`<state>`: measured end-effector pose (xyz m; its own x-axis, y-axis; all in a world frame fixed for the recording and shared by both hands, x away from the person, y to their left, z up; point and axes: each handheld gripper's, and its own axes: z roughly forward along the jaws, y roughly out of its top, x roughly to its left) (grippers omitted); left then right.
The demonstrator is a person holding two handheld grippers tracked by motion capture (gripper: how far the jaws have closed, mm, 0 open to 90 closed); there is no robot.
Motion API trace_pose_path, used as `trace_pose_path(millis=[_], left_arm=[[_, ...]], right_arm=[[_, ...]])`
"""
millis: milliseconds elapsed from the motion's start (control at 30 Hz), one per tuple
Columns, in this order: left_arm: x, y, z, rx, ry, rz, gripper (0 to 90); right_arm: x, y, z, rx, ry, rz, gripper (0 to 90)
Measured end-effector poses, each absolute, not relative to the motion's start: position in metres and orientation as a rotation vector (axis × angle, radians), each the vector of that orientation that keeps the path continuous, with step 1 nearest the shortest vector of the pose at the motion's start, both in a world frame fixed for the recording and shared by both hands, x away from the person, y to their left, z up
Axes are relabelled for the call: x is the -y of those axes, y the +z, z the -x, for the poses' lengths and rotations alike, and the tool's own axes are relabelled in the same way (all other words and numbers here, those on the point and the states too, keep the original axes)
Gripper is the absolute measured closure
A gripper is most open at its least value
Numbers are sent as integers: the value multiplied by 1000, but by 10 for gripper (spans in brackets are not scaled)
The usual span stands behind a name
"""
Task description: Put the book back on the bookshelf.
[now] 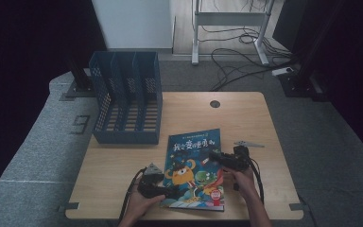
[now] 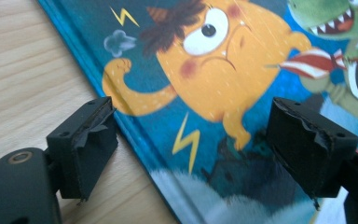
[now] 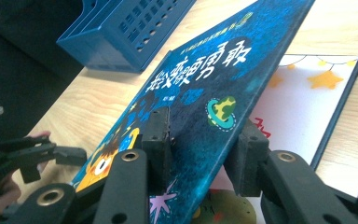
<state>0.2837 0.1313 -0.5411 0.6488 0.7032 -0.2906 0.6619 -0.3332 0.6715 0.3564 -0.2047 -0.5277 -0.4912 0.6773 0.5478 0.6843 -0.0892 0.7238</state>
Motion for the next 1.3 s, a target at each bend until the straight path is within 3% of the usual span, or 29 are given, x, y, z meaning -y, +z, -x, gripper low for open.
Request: trace_pose_path(millis=[833, 1300], left_arm=[[-82, -540, -250, -817, 109, -2294, 101], [-81, -542, -251, -864, 82, -2238, 75]], right_arm=[[252, -527, -359, 2021, -1704, 1727, 664], [256, -523, -356, 2008, -1760, 1711, 687]])
